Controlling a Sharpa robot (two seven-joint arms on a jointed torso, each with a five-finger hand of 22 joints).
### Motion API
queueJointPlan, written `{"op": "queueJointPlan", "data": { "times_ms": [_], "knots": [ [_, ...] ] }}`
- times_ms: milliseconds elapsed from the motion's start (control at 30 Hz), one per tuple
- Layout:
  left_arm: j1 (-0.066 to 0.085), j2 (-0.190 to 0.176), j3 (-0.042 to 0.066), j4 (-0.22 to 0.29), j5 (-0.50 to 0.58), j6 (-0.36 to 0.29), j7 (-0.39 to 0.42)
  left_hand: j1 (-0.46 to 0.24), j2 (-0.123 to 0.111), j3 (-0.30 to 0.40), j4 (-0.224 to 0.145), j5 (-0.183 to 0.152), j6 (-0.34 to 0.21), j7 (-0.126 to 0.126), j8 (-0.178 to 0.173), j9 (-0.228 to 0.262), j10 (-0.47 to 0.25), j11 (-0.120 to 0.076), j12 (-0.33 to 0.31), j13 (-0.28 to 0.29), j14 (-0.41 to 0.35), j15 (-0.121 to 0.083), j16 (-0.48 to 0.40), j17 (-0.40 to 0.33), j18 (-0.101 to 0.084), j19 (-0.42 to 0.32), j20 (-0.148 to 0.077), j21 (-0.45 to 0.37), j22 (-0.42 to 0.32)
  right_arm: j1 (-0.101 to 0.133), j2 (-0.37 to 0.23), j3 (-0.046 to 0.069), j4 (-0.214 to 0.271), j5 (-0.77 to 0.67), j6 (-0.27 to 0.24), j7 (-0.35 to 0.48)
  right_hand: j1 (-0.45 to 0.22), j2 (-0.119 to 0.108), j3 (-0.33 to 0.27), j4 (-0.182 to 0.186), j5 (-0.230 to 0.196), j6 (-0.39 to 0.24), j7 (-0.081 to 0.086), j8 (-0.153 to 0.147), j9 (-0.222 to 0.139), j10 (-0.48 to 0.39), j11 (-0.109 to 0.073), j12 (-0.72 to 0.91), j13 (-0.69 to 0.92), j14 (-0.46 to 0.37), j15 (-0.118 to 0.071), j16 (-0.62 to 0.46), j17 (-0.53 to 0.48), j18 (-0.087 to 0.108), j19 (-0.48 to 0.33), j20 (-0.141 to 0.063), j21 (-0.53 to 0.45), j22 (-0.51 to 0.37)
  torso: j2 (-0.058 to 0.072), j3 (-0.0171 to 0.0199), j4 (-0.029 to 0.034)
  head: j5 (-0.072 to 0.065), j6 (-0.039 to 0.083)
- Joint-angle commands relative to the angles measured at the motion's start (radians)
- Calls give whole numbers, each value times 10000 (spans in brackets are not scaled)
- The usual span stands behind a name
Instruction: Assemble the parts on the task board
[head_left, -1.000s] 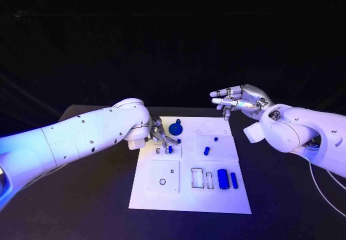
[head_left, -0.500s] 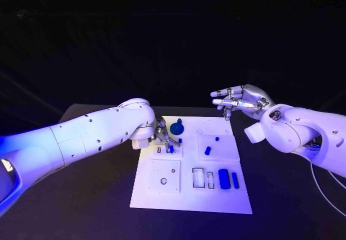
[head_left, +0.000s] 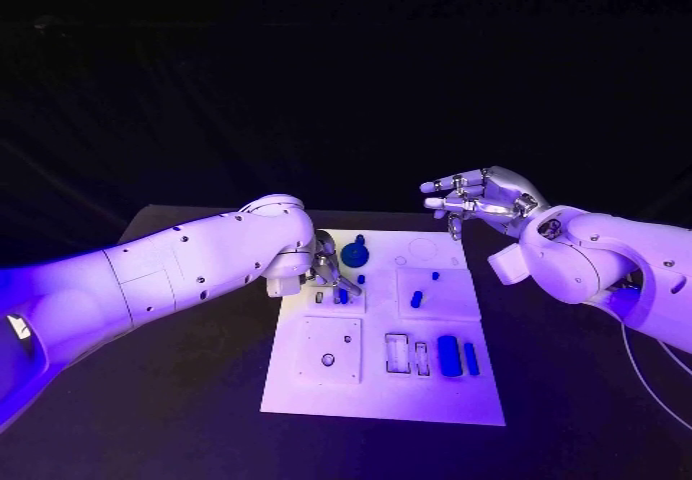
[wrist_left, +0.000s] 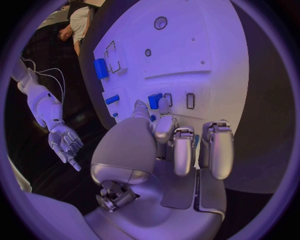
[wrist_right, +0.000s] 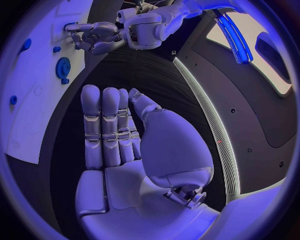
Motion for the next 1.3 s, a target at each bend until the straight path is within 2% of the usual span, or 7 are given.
{"op": "queueJointPlan", "data": {
  "times_ms": [33,200,467,667,733,967,1300],
  "knots": [
    [0,37,6,-6,-18,280,-36,131,146,141,7,-22,-85,-7,72,56,-61,-43,-1,5,1052,-48,24,2634,-39,601,-67,16,1850,-1,21,-2,-4,-220,-49,-46,62,86,55,-43,48,-1,-2,53,12,-103,7,59,24,-106,11,61,-20,-84,68,-1,111,91,-5,-2,3,23,-13],
    [0,66,11,-55,11,323,-42,641,441,443,-146,-16,-165,-29,130,208,-69,-62,-10,10,1052,-59,24,2634,-36,592,-72,7,1841,-3,31,-6,-11,-227,-99,-103,60,99,93,-66,62,-7,5,56,10,-138,15,77,44,-135,17,82,-28,-103,108,3,236,240,3,-7,3,32,-39],
    [-1,71,51,-45,81,262,-35,2881,923,2090,-1320,10,-557,-119,-33,320,-182,-171,-140,-26,1052,-170,24,2634,-21,560,-174,-28,1790,-6,-4,-8,-20,-229,-315,-236,126,183,303,-188,87,-30,35,66,5,-279,39,128,104,-234,34,141,-67,-105,55,15,395,367,11,-6,-11,27,-104],
    [-1,-52,72,90,432,-76,1,2793,213,3798,-1055,-41,-586,-35,-21,607,-160,-99,-247,-90,1052,-82,24,2634,-20,559,-111,-39,1792,-6,8,-8,-44,-228,-293,-258,105,176,342,-210,90,-40,44,67,4,-314,50,146,121,-264,44,156,-81,-100,10,24,408,364,-4,-5,4,15,-134],
    [0,-139,78,176,572,-175,-1,2520,-293,4815,-832,-27,-602,12,21,788,-139,-111,-272,-111,1052,-63,24,2634,-18,560,-108,-44,1795,-7,16,-8,-52,-228,-288,-262,81,175,355,-211,89,-43,49,68,3,-328,56,156,129,-278,49,163,-88,-97,-15,28,409,357,-2,-5,7,16,-134],
    [6,-512,121,458,950,-756,7,1783,-1331,6980,-698,-30,-637,-56,159,1214,-39,-35,-201,-53,1052,-72,24,2634,-26,588,-117,-30,1843,-10,28,-12,-104,-227,-266,-259,8,159,413,-229,87,-73,67,66,0,-428,79,171,150,-372,74,170,-127,-90,-104,50,437,366,-2,8,20,-1,-126],
    [-117,-603,130,707,-142,-1552,219,1375,-1689,7930,-883,-6,-596,-49,296,1486,25,-105,-135,-9,1052,-92,24,2634,-17,569,-106,-61,1809,-20,32,-28,-146,-65,-82,-232,-194,185,486,-165,152,-145,102,57,-5,-606,123,150,126,-533,122,141,-222,-22,-415,99,257,64,12,-27,61,30,-77]
  ]
}}
